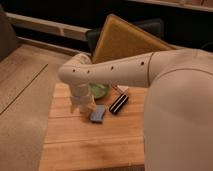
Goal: Place the ceramic cup in the ceramic bowl
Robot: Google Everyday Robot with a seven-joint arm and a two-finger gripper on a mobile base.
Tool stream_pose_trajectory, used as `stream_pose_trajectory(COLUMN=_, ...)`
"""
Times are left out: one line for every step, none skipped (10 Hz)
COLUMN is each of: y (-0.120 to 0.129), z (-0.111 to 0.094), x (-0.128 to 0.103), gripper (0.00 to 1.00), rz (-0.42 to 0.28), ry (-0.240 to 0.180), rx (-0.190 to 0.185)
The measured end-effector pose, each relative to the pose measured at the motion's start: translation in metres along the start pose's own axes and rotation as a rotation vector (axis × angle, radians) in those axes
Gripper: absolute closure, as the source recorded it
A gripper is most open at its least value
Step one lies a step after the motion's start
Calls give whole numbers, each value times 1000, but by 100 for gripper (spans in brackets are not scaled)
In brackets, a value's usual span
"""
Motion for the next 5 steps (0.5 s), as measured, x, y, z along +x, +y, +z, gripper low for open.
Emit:
stream_pose_trajectory(y=1, z=-1, x=-1, gripper=35, rz=-1, ry=-5, rx=-3)
stream_pose_trajectory(y=2, z=-4, x=-3, gripper=35, rz=-7, ry=-17, rx=-5)
stream_pose_trajectory(y=6, z=-13, x=-12, gripper=35, rz=-32, ry=-63, rx=-12)
stream_pose_trajectory(y=16, z=-40, x=-35, gripper=35, rz=-81, ry=-174, rx=-34)
stream_pose_trajectory(y=24, z=-69, x=-57, gripper=35, rz=-118, ry=-280, rx=-65)
